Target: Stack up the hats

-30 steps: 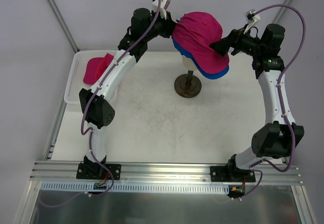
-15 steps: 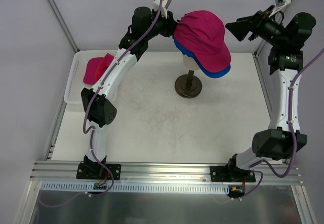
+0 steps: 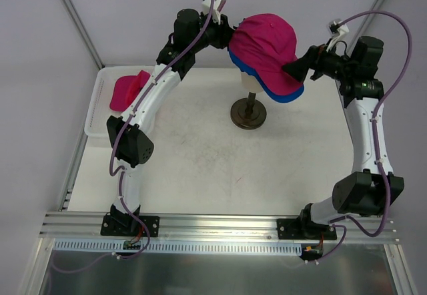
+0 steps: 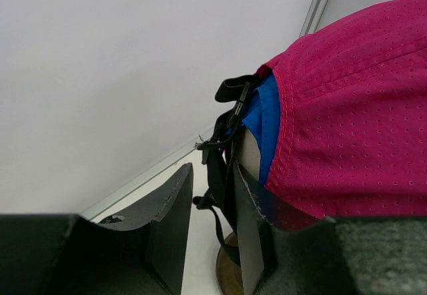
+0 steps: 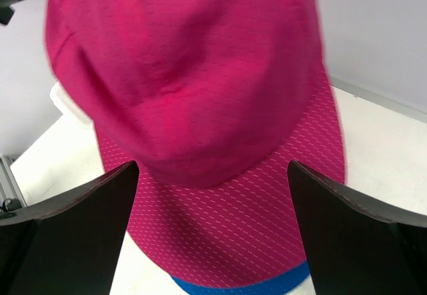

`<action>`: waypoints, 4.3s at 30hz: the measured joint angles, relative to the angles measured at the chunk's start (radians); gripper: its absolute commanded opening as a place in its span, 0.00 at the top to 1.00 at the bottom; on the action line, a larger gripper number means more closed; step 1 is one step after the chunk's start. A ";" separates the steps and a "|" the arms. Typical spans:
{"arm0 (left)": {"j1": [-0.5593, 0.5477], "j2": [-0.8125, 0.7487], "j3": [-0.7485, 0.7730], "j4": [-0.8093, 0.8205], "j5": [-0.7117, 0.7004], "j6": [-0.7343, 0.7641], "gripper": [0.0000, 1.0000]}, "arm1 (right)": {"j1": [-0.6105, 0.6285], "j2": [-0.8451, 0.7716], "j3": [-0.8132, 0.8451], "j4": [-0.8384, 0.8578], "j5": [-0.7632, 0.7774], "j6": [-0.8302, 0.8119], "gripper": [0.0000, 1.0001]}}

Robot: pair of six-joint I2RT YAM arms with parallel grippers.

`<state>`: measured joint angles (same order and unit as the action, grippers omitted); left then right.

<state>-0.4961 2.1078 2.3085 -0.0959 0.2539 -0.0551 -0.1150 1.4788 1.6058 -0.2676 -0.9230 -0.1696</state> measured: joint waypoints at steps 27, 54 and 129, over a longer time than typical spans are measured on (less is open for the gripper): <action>0.003 -0.002 -0.072 0.068 0.011 -0.043 0.80 | 0.118 -0.010 -0.037 0.047 0.145 -0.148 0.00; 0.005 -0.032 -0.185 0.163 -0.004 -0.052 0.54 | 0.128 -0.085 -0.209 0.209 0.160 -0.226 0.01; 0.092 0.048 0.025 -0.099 0.289 -0.166 0.41 | 0.086 -0.227 -0.558 0.473 -0.058 0.605 0.02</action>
<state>-0.4046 2.1563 2.3337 -0.1947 0.5430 -0.2211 -0.0288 1.2514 1.0473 0.2050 -0.9810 0.4355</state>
